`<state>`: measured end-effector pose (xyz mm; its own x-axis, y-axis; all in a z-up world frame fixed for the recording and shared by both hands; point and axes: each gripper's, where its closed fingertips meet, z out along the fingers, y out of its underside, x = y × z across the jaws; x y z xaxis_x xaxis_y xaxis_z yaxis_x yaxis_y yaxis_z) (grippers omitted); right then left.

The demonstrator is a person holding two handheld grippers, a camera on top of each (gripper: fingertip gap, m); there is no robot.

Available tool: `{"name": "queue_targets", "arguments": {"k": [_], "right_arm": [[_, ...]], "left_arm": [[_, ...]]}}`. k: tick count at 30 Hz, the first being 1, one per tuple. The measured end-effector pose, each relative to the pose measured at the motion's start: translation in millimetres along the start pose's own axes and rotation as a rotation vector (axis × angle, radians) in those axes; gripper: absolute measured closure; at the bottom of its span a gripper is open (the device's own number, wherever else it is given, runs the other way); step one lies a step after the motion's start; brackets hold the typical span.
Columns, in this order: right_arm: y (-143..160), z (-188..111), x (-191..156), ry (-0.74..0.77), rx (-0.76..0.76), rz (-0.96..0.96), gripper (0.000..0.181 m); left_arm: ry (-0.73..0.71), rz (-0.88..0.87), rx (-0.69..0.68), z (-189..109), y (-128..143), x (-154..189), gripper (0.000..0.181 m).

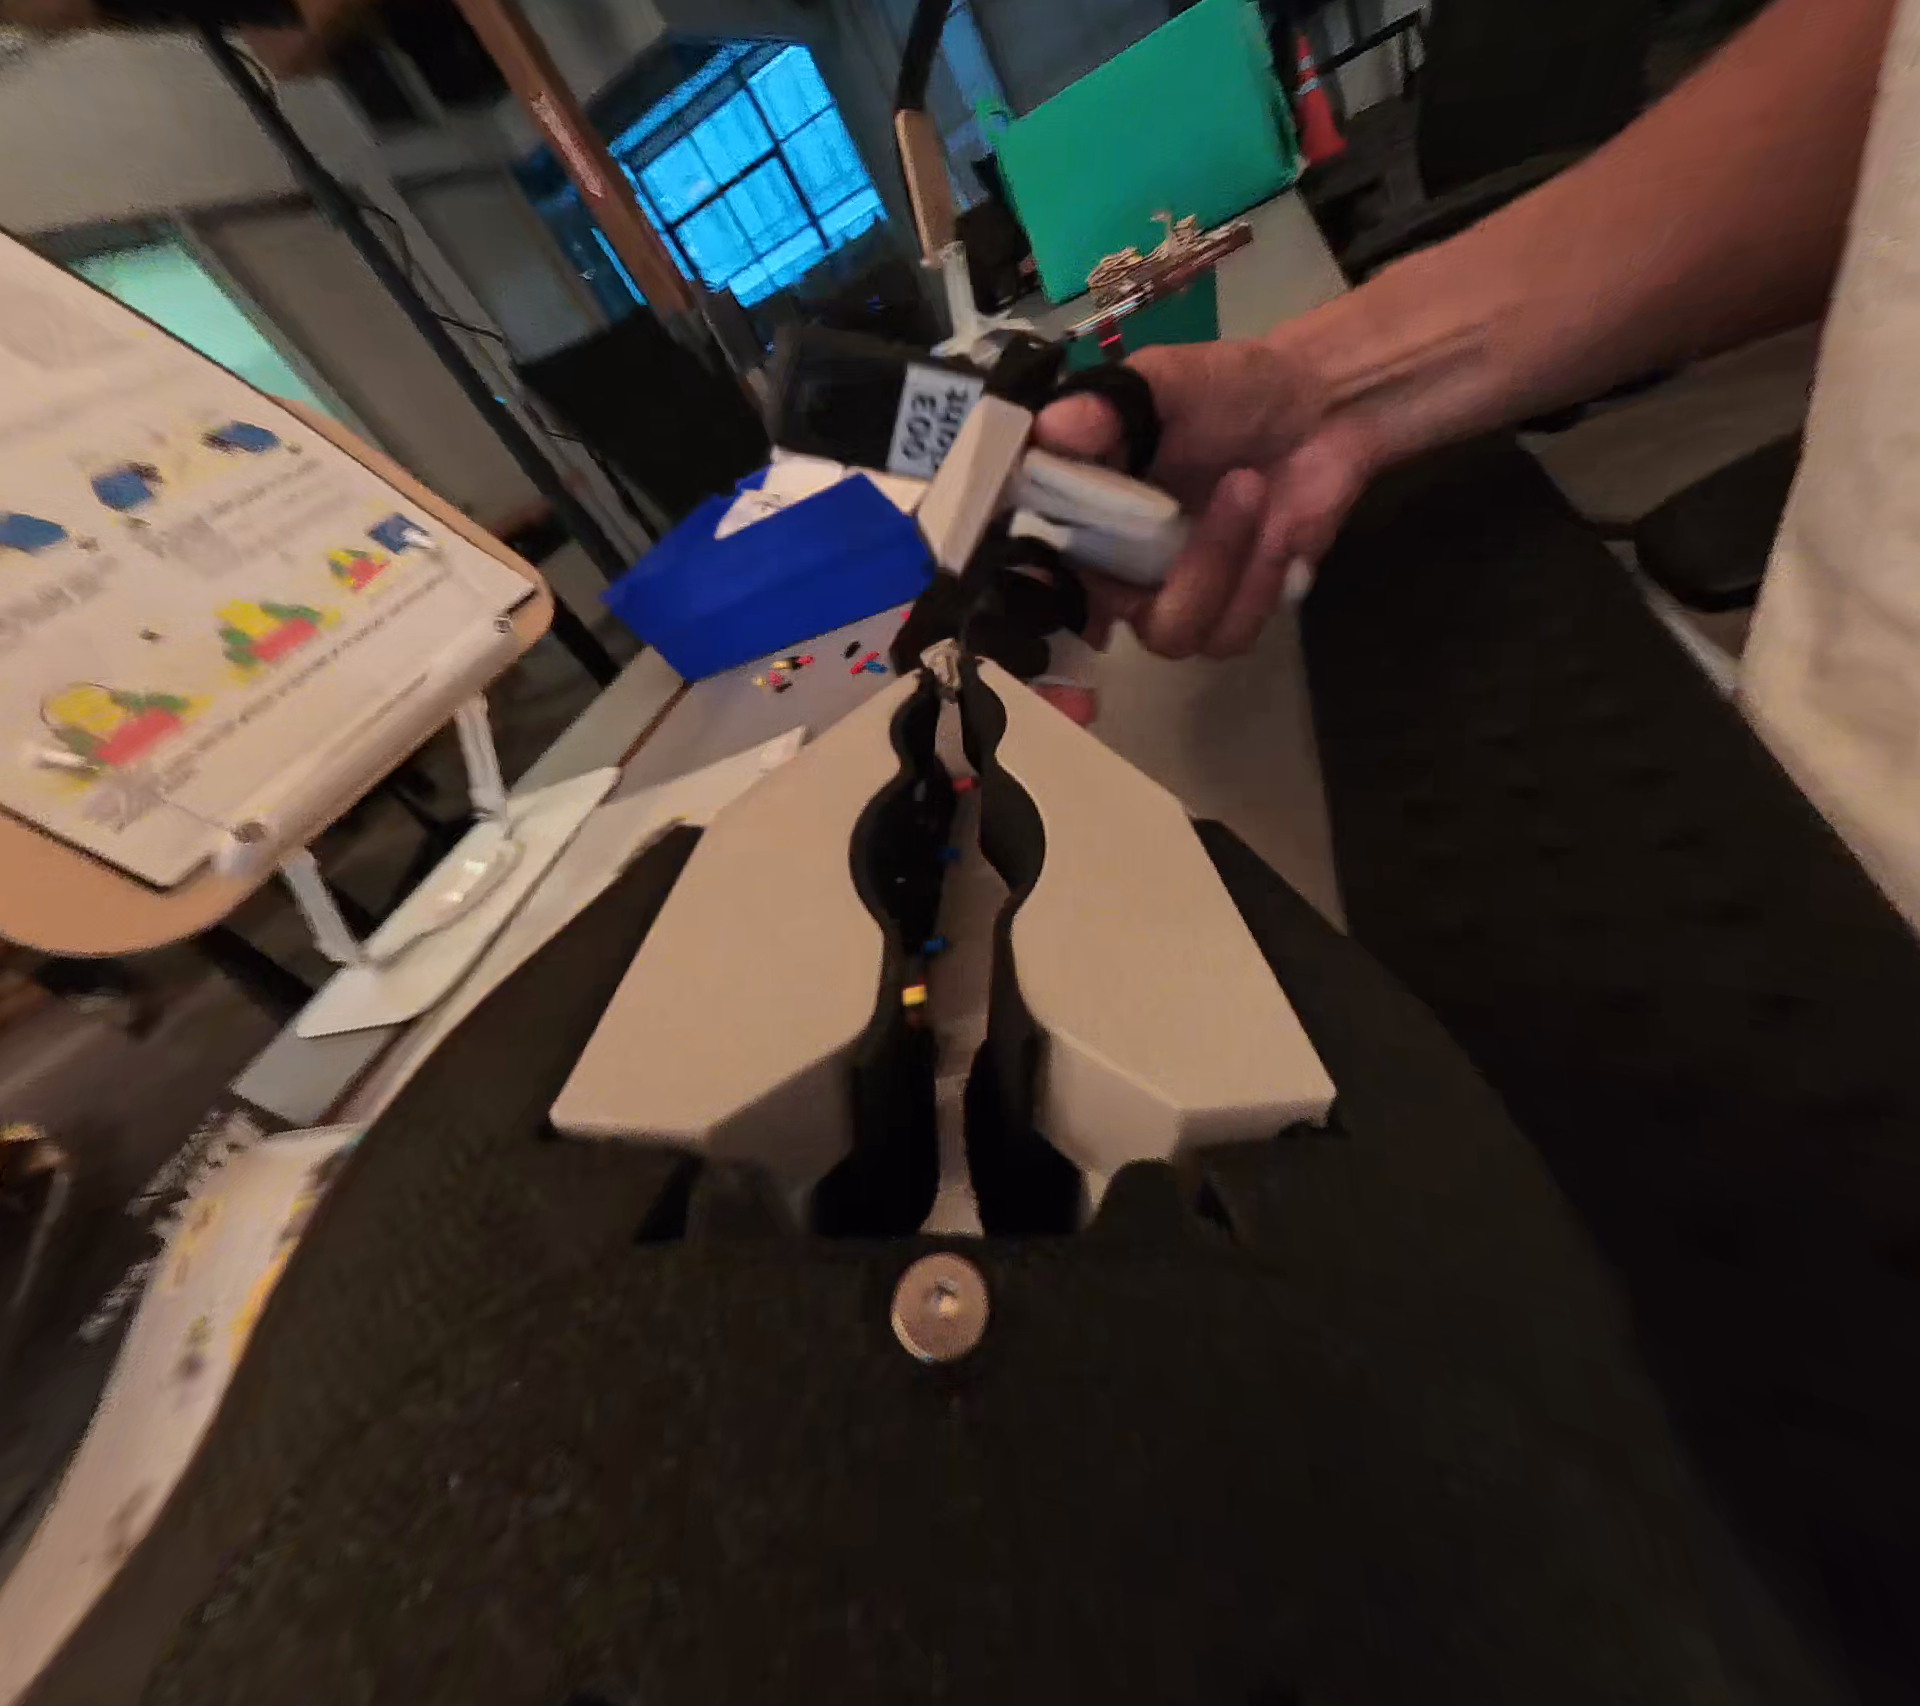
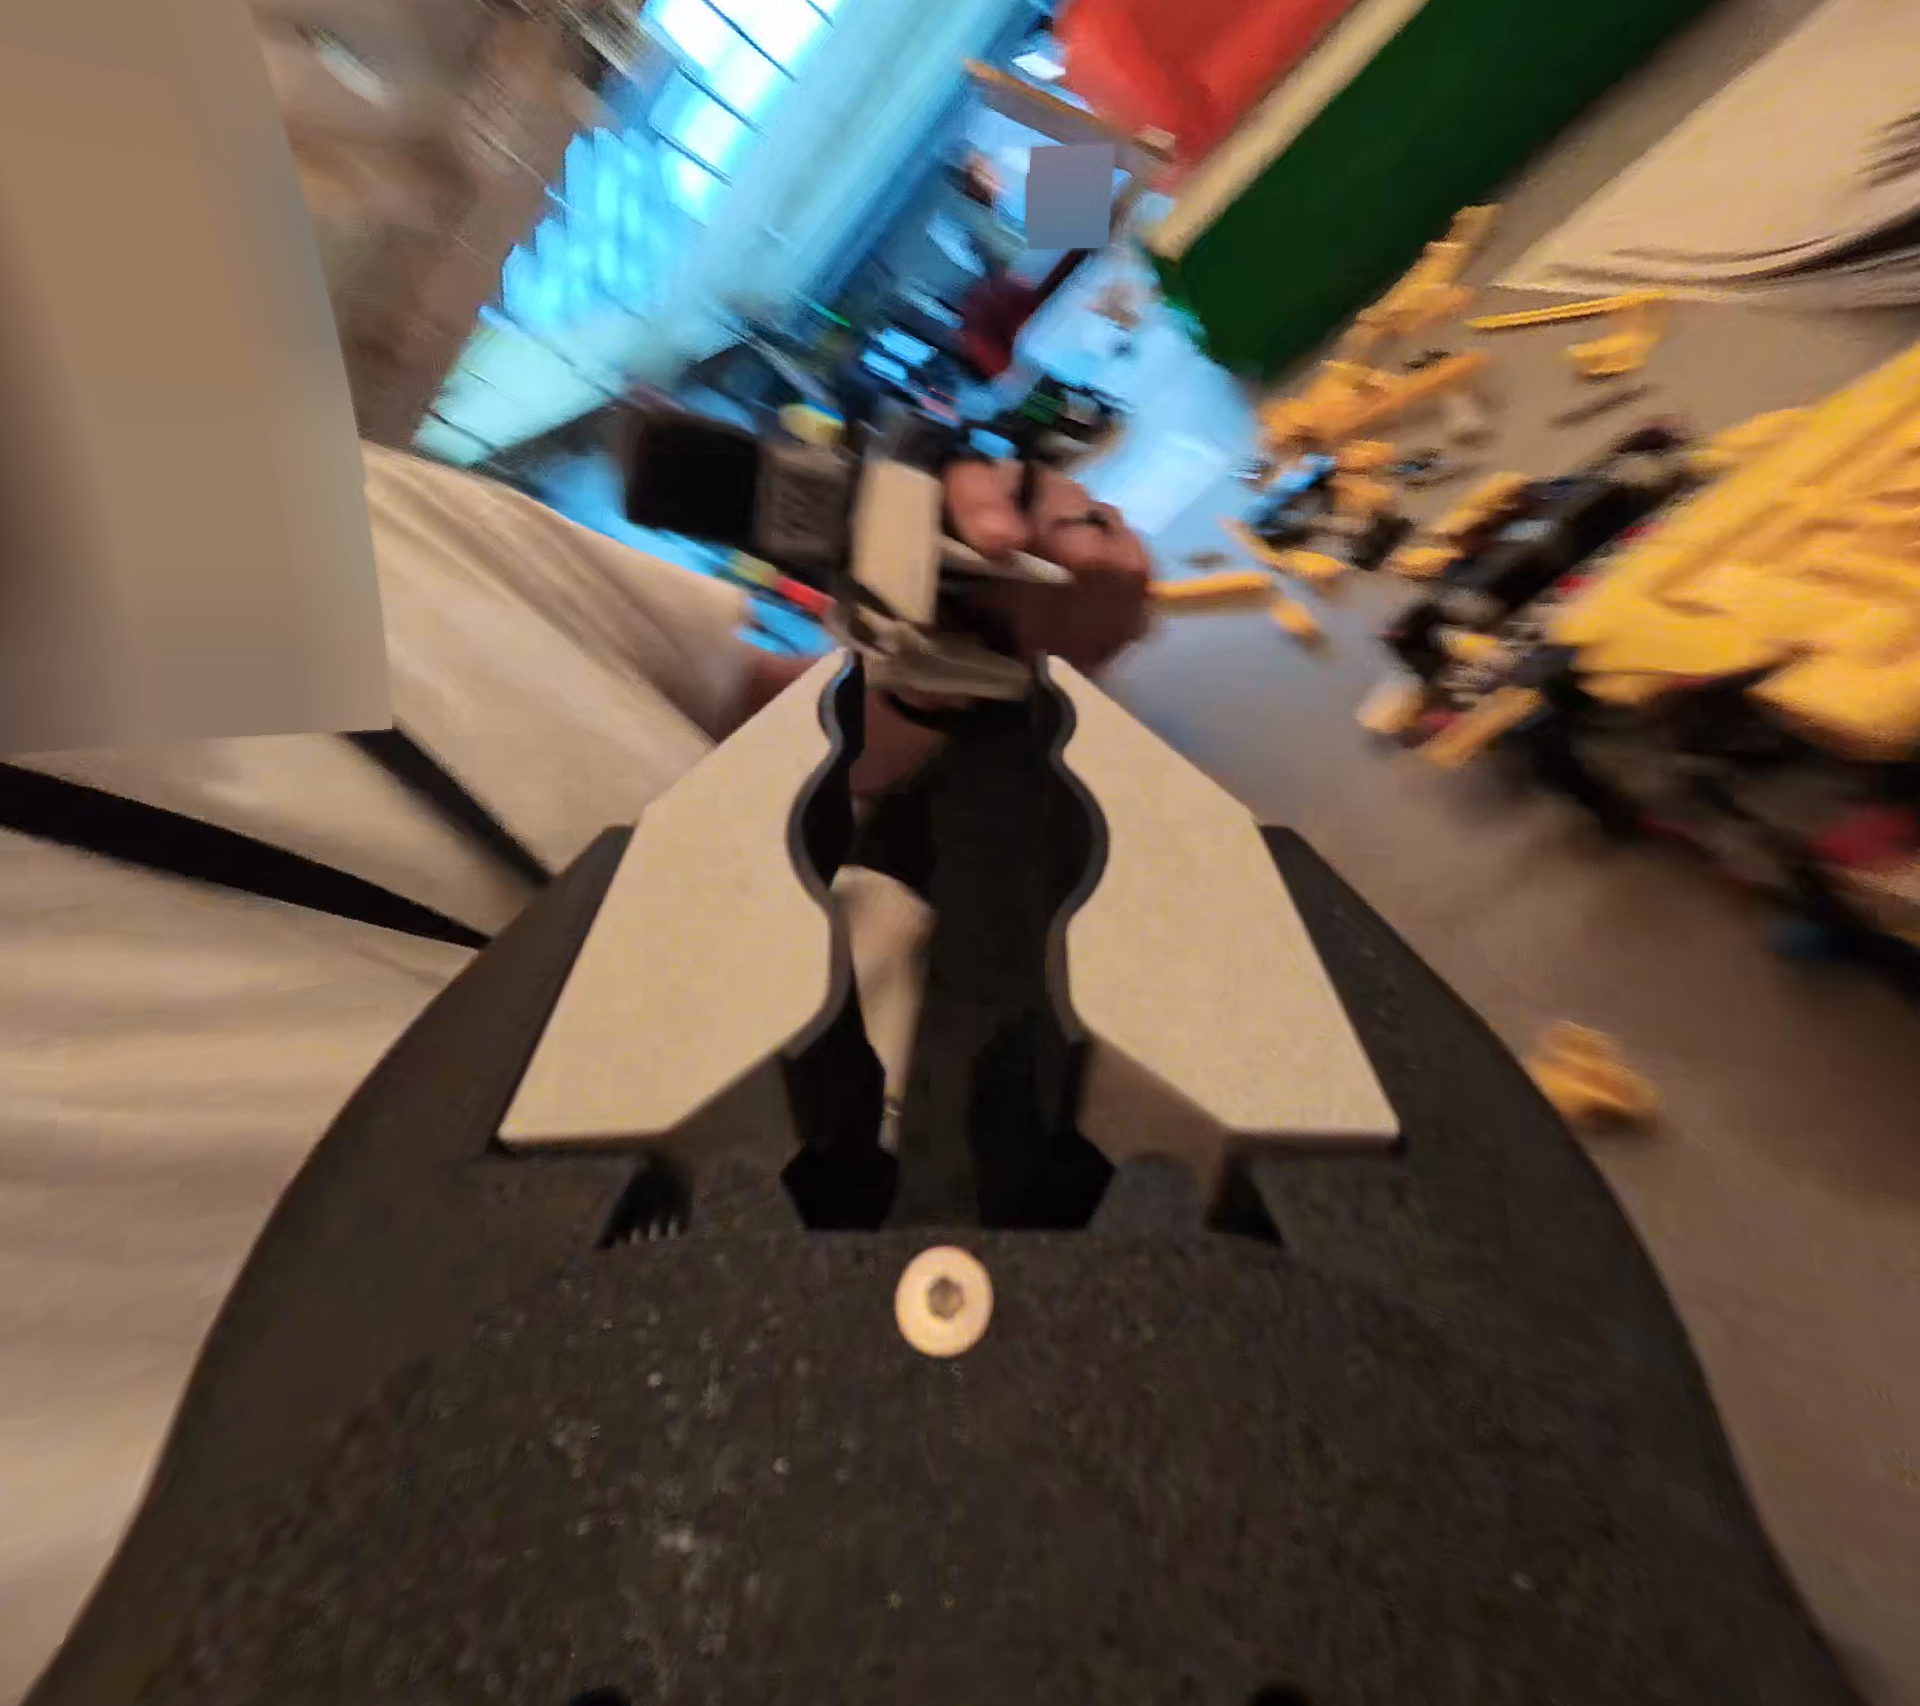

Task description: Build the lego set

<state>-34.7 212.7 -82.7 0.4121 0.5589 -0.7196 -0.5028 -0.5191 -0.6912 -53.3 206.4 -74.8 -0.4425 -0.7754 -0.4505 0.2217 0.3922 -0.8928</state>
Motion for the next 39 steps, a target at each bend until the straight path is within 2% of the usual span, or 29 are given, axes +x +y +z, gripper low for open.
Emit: {"name": "queue_targets", "arguments": {"k": [3, 7, 10, 15, 21, 25, 28, 30, 31, 33, 36, 37, 39], "right_arm": [[7.5, 16.0, -16.7, -0.196, -0.005, 0.222, 0.153], [18.9, 23.1, -17.1, -0.206, -0.048, 0.264, 0.169], [18.5, 20.7, -15.2, -0.211, -0.033, 0.286, 0.173], [19.3, 19.5, -10.8, -0.16, -0.047, 0.247, 0.174], [13.0, 22.4, -10.2, -0.122, -0.033, 0.14, 0.175], [11.6, 23.6, -11.8, -0.122, -0.046, 0.085, 0.175], [15.2, 21.5, -8.1, -0.113, -0.071, 0.084, 0.174], [14.3, 16.8, -6.5, -0.123, -0.068, 0.12, 0.163], [13.8, 11.4, 0.1, -0.088, -0.069, 0.124, 0.162], [18.7, -7.4, 27.6, 0.106, -0.12, 0.031, 0.167], [49.0, -53.4, 76.6, 0.54, -0.43, -0.345, 0.162], [56.3, -66.8, 86.2, 0.639, -0.518, -0.451, 0.159], [62.8, -75.1, 93.8, 0.71, -0.573, -0.58, 0.158]], "left_arm": [[-0.012, 0.101, -0.015, 0.1, 1.4, 4.9, 0.177], [-0.011, 0.198, -0.025, 1.6, 1.9, 12.5, 0.177], [-0.032, 0.243, -0.036, 1.9, 2.0, 11.1, 0.177], [-0.019, 0.203, -0.052, 1.2, 6.1, 10.9, 0.177], [-0.003, -0.022, -0.035, -0.3, 2.2, 3.8, 0.177], [0.019, -0.089, -0.02, -1.4, 0.3, 2.4, 0.177], [0.039, -0.075, -0.053, 0.2, 5.4, 5.3, 0.177], [0.021, -0.036, -0.093, 1.6, 10.9, 5.4, 0.178], [0.017, -0.033, -0.121, 1.9, 15.7, 5.1, 0.178], [0.0, -0.05, -0.188, 0.0, 29.3, 0.4, 0.178], [-0.006, -0.151, -0.263, -3.2, 48.2, -8.1, 0.177], [-0.006, -0.181, -0.272, -3.7, 51.3, -10.4, 0.177], [0.002, -0.228, -0.28, -3.4, 55.0, -11.4, 0.177]]}}
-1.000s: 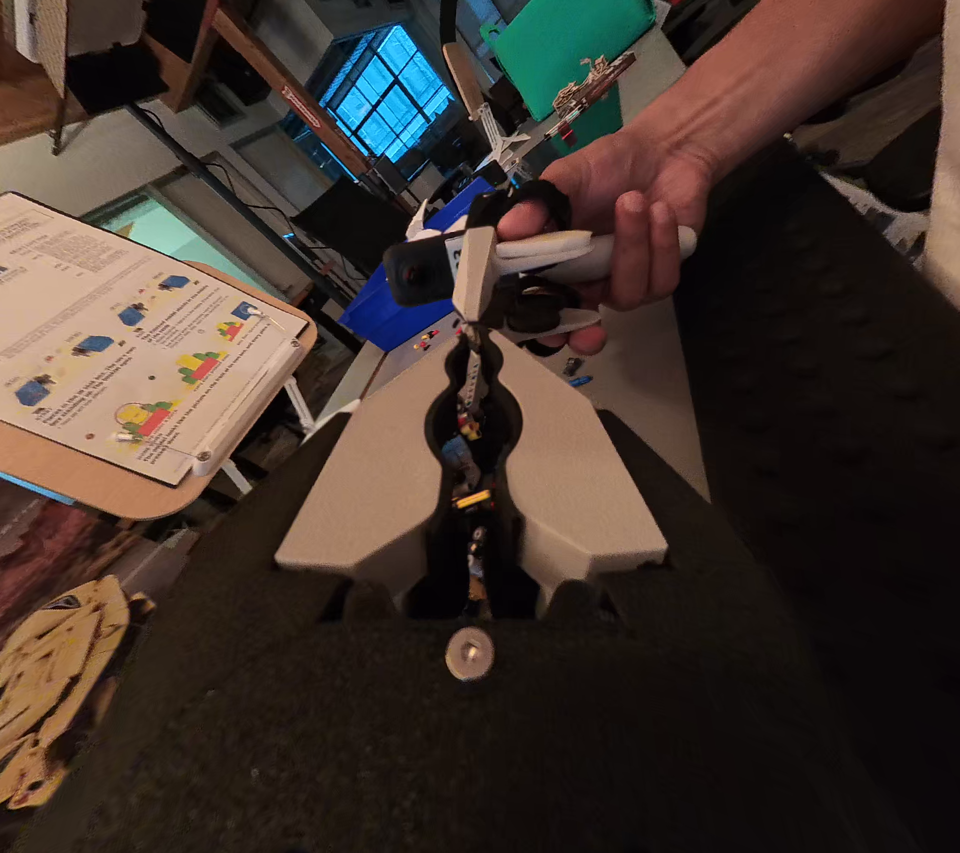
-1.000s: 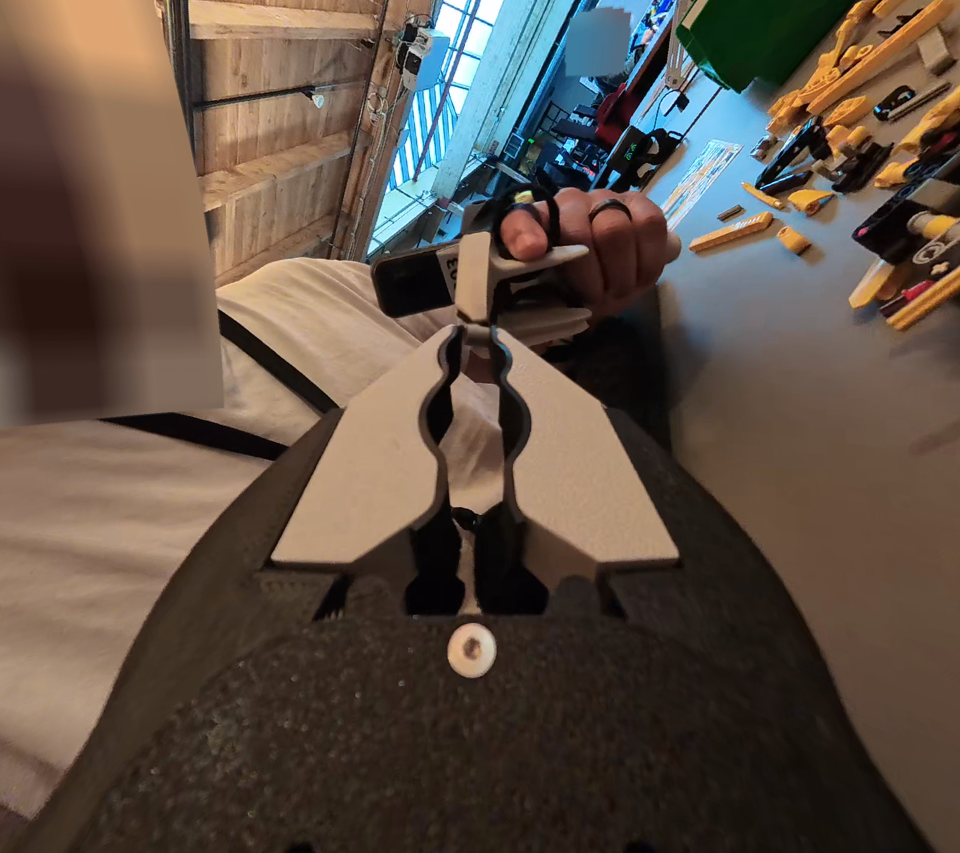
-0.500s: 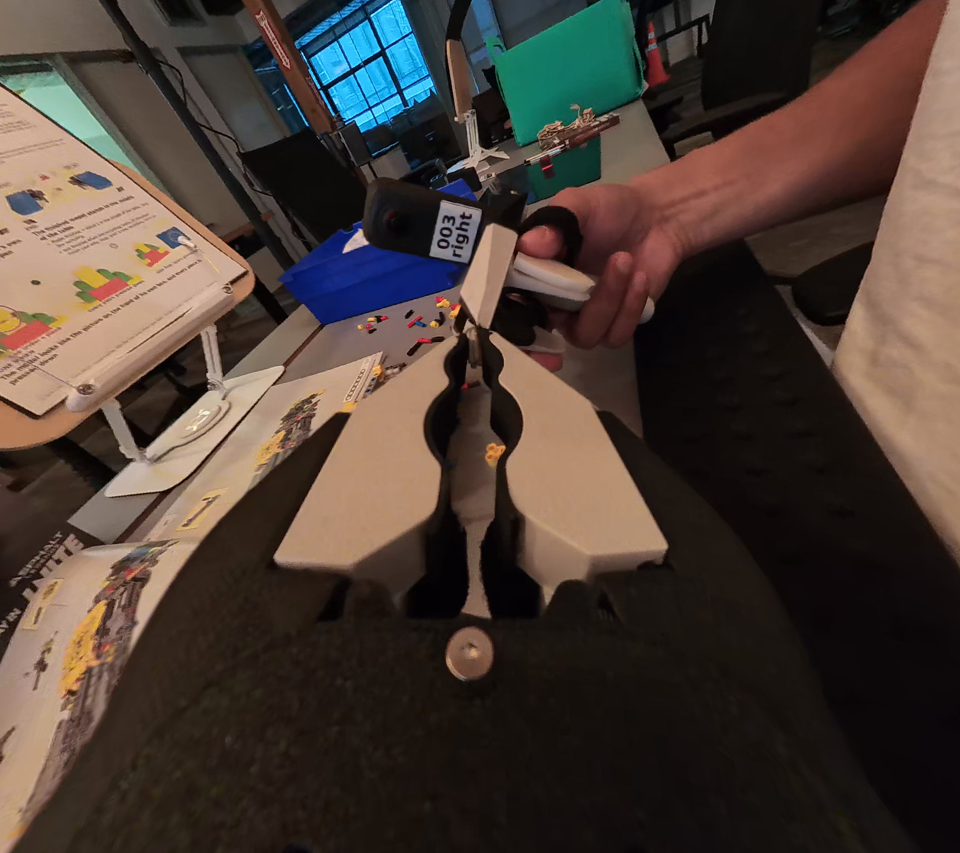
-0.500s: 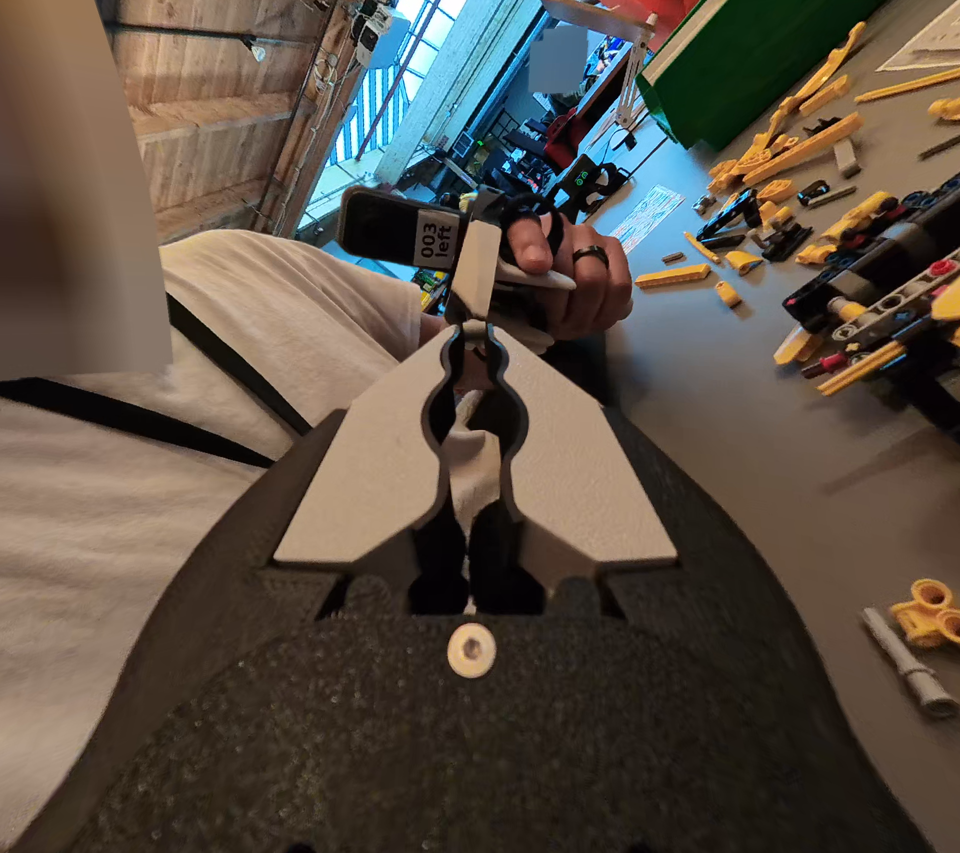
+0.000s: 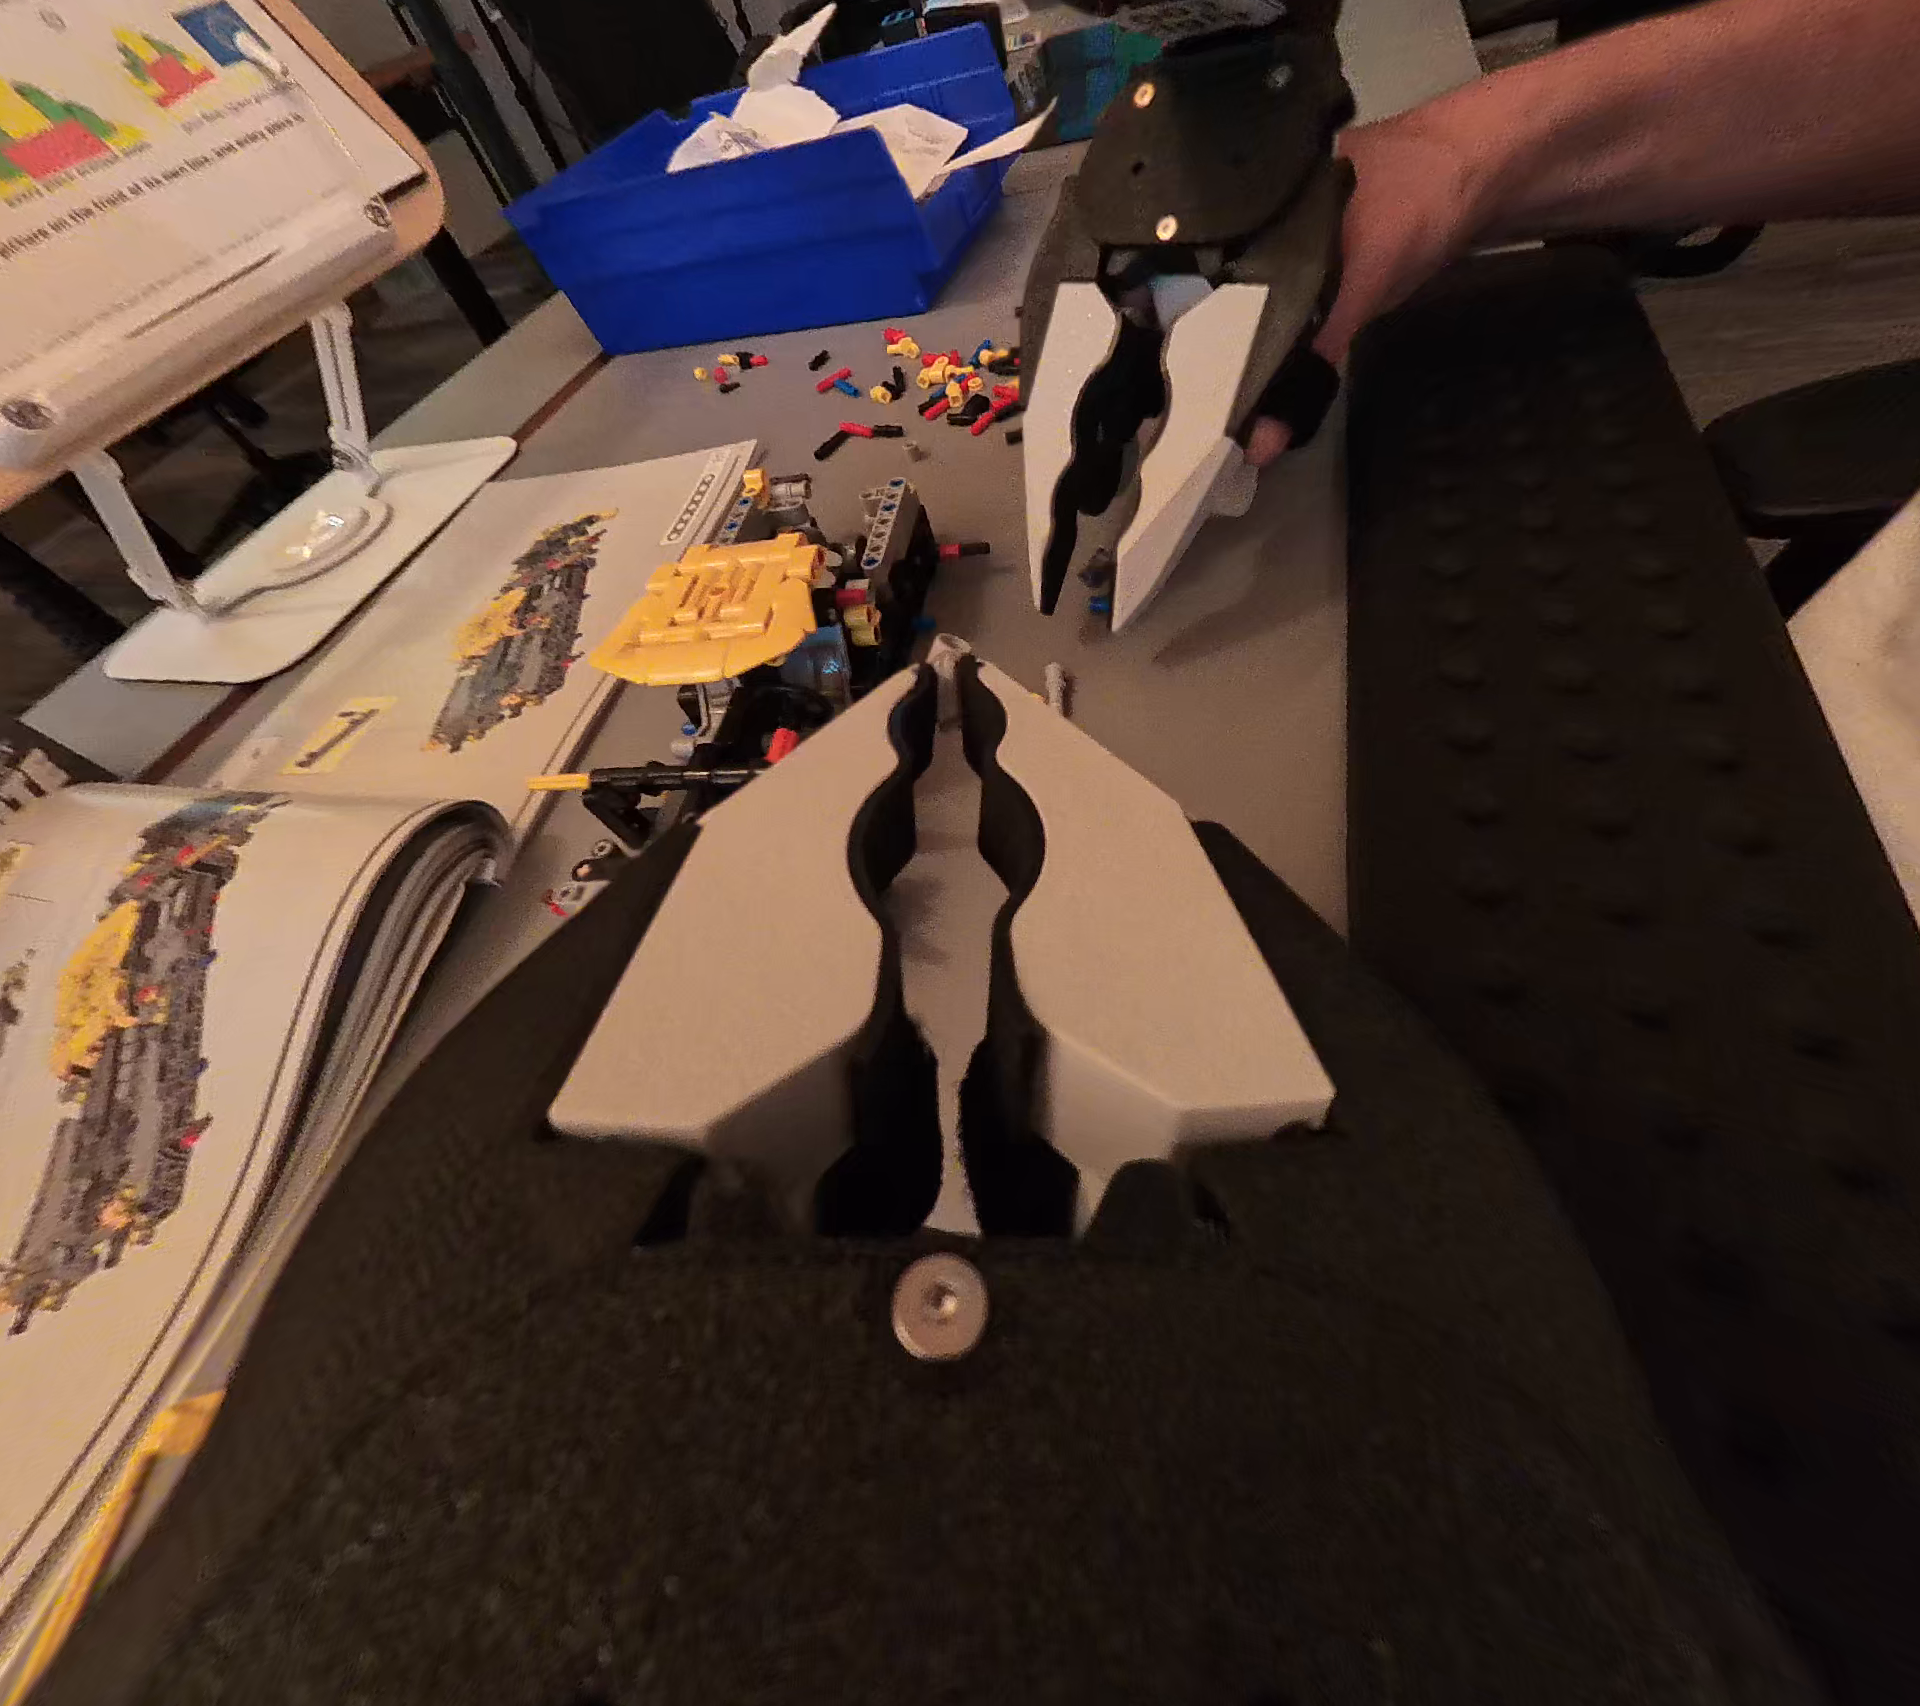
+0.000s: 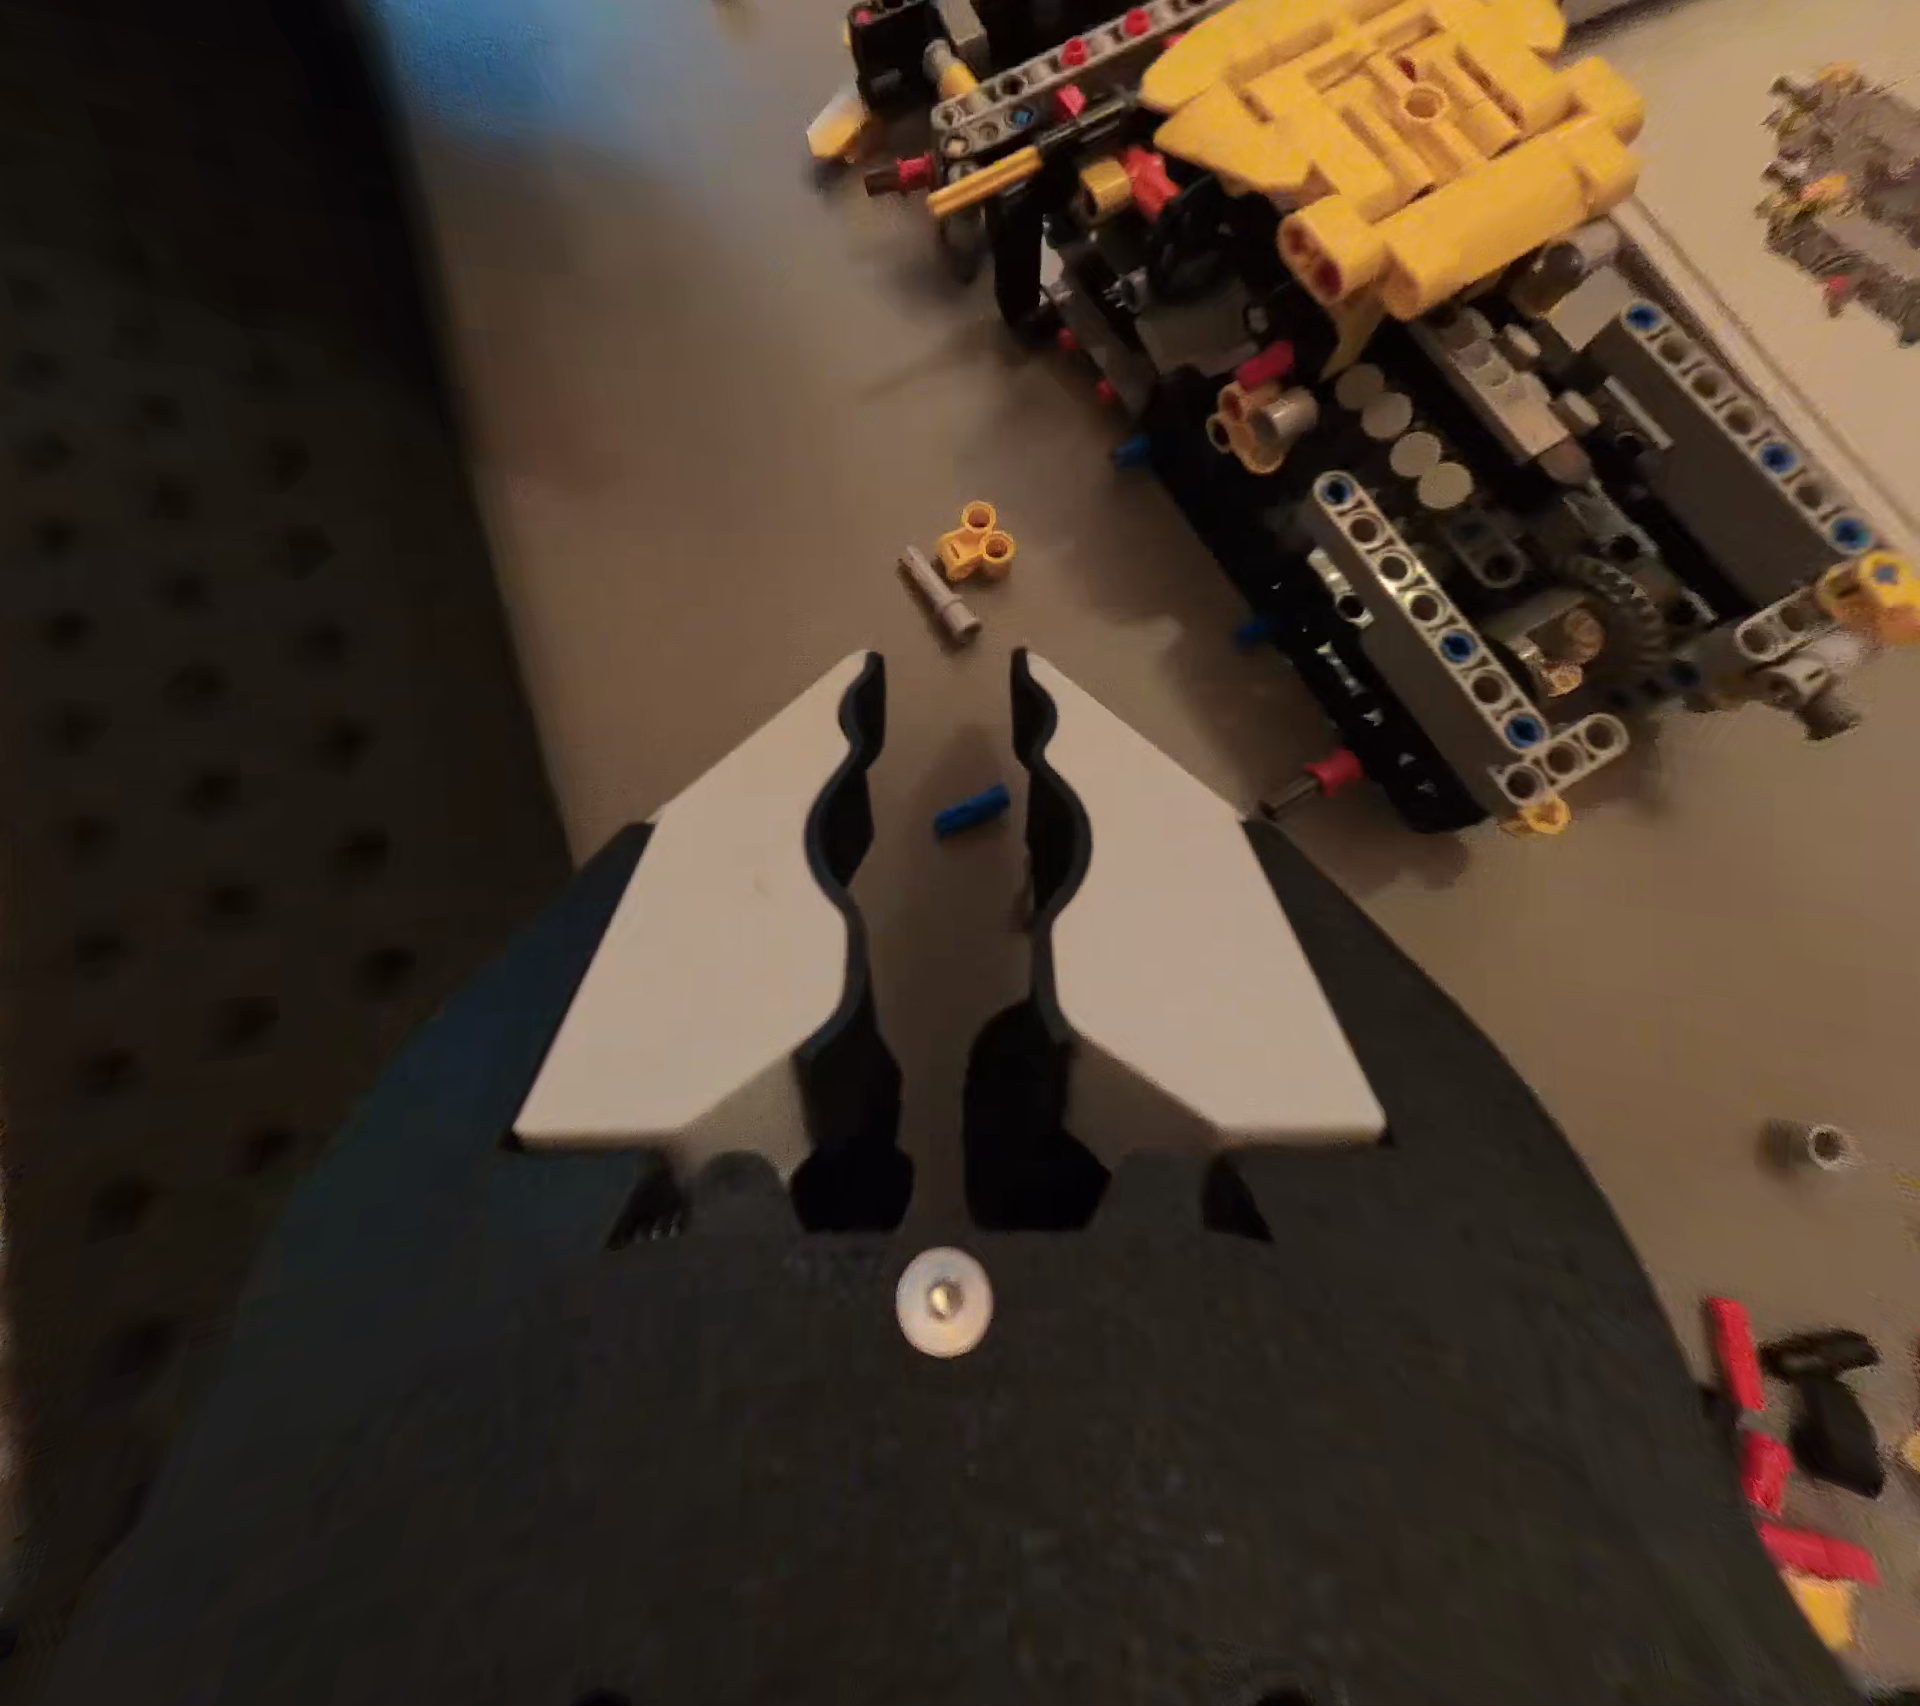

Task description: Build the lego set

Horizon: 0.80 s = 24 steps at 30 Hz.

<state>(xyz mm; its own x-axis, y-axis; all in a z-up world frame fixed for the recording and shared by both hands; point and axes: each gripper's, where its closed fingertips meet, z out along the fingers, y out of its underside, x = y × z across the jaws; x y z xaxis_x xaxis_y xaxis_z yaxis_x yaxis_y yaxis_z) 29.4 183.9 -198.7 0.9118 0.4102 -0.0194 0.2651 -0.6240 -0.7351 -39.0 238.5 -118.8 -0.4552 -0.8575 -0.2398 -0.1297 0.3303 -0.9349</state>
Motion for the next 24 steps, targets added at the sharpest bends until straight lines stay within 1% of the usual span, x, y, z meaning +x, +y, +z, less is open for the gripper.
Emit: {"name": "queue_targets", "arguments": {"k": [5, 8, 11, 15, 19, 22, 24], "right_arm": [[-2.1, 6.4, 2.2, -0.008, 0.051, -0.119, 0.161], [4.7, 15.3, 2.1, -0.088, -0.008, -0.154, 0.161], [0.9, 21.7, 0.5, -0.138, 0.0, -0.173, 0.162], [-1.9, 24.9, 3.9, -0.115, 0.022, -0.211, 0.172], [-4.2, 25.9, 0.6, -0.075, 0.028, -0.276, 0.174], [-19.2, 18.3, -6.5, -0.098, 0.059, -0.194, 0.176], [-42.9, 7.5, -12.0, -0.076, 0.101, -0.121, 0.177]], "left_arm": [[0.041, -0.008, 0.0, 3.3, 0.8, 8.4, 0.177], [0.066, -0.007, -0.02, 5.6, 5.2, 13.1, 0.177], [0.084, -0.011, -0.017, 6.2, 5.1, 15.8, 0.177], [0.079, -0.015, -0.029, 7.2, 8.0, 14.3, 0.177], [0.055, -0.012, -0.053, 9.3, 12.3, 9.1, 0.177], [0.004, 0.047, -0.099, 10.7, 20.9, 3.8, 0.177], [-0.064, 0.167, -0.152, 11.5, 29.5, -0.8, 0.177]]}}
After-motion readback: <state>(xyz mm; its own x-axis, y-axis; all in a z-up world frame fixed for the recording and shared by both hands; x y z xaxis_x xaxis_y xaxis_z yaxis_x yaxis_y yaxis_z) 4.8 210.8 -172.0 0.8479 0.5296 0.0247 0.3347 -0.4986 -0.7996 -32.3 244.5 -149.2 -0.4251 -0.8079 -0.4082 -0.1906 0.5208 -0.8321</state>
